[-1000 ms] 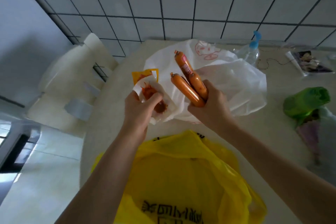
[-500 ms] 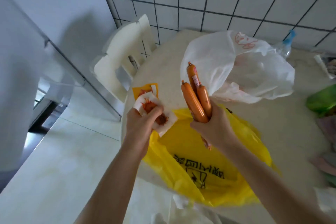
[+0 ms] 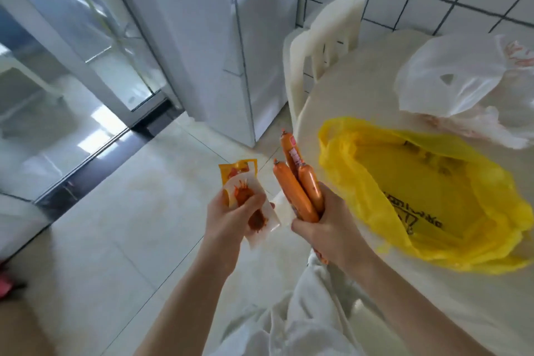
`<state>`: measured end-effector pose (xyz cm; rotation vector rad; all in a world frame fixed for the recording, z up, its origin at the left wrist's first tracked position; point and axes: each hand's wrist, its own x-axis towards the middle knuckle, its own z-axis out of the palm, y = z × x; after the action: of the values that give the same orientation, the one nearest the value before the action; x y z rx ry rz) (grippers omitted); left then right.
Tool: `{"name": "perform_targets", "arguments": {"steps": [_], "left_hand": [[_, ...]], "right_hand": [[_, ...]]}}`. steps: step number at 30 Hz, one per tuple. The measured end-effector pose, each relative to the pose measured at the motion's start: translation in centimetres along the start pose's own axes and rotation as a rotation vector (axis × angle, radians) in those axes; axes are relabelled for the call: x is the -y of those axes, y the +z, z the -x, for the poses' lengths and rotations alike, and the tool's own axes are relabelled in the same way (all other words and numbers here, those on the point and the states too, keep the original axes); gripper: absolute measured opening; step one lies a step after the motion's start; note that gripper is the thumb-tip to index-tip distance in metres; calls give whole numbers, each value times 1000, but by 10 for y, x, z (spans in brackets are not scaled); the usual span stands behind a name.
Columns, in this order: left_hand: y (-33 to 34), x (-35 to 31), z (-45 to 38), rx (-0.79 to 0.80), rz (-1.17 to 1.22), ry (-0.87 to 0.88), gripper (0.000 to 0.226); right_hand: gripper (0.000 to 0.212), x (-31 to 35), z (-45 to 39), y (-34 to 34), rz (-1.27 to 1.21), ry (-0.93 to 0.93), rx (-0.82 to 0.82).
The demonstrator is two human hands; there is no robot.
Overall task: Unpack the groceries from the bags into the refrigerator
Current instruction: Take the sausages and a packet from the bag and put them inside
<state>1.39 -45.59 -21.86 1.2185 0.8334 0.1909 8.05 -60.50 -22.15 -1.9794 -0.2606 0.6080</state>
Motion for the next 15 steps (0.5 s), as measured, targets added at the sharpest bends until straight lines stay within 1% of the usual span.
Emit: {"name": "perform_targets", "arguments": {"steps": [3,8,15], "left_hand": [[-53,7,18,-80,27,1,18],[-126,8,38,-223,110,23,21],[-197,2,32,-353,220,59,17]], "right_hand": [[38,13,14,48,30,-20,119],[39,39,27,115,65,-109,255],[34,77,12,185,36,-169,444]]}}
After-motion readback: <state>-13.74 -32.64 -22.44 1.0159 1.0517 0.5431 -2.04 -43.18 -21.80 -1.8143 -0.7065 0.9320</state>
